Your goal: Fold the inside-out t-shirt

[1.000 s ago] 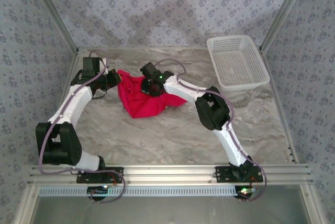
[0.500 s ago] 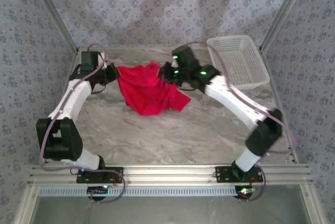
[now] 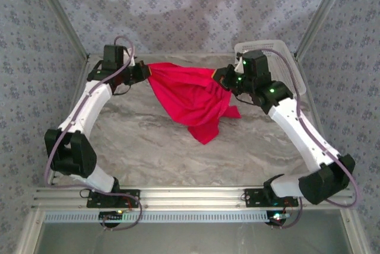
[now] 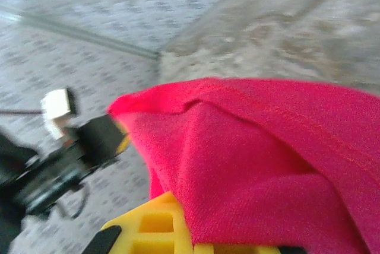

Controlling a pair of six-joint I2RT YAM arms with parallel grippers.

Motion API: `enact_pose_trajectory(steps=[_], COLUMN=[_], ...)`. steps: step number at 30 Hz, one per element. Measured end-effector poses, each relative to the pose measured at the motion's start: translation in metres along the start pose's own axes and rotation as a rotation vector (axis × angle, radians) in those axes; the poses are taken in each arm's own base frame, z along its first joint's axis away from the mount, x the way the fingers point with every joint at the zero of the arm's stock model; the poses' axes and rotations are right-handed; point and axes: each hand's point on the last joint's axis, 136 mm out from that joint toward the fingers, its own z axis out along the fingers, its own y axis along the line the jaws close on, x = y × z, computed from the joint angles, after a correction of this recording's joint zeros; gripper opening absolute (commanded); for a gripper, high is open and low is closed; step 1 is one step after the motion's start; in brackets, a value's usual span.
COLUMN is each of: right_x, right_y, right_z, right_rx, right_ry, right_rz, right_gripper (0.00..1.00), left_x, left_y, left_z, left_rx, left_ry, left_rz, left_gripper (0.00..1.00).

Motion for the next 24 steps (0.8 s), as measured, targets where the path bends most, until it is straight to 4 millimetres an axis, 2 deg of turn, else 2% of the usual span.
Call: enact_pose_trajectory(steps=[3, 5, 7, 8, 10, 12, 15, 17, 20, 24], right_x=[-0.004, 0.002, 0.011, 0.013, 0.014, 0.012, 0.007, 0.005, 0.004, 0.003], right_y=[-0.056, -0.087, -0.107, -0.112, -0.113, -0.109, -0.102, -0.099, -0.094, -0.081], right_z=[0.047, 0.073, 0.090, 0.095, 0.097, 0.097, 0.098, 0.098, 0.099, 0.099], right_rx=[0.115, 0.177, 0.217, 0.228, 0.226, 0.214, 0.196, 0.187, 0.168, 0.138], right_ry=[0.052, 0.094, 0.135, 0.147, 0.152, 0.147, 0.134, 0.127, 0.124, 0.123], right_rz=[0.082, 0.124, 0.150, 0.160, 0.161, 0.156, 0.152, 0.160, 0.172, 0.173], right_gripper=[0.00, 0.00, 0.00, 0.00, 0.00, 0.00, 0.00, 0.00, 0.00, 0.00], left_x=[0.020, 0.037, 0.054, 0.060, 0.068, 0.078, 0.101, 0.120, 0.148, 0.174], left_y=[0.030, 0.049, 0.057, 0.055, 0.038, 0.010, -0.033, -0.059, -0.079, -0.076], left_z=[0.033, 0.048, 0.051, 0.050, 0.046, 0.038, 0.027, 0.029, 0.051, 0.091], left_rx=[-0.075, -0.124, -0.162, -0.173, -0.161, -0.114, 0.013, 0.095, 0.156, 0.145], left_ry=[0.091, 0.141, 0.177, 0.186, 0.186, 0.176, 0.166, 0.186, 0.254, 0.341], left_rz=[-0.027, -0.034, -0.023, 0.002, 0.055, 0.112, 0.158, 0.177, 0.198, 0.189], left_gripper=[0.24, 0.37, 0.42, 0.43, 0.49, 0.51, 0.45, 0.41, 0.40, 0.42])
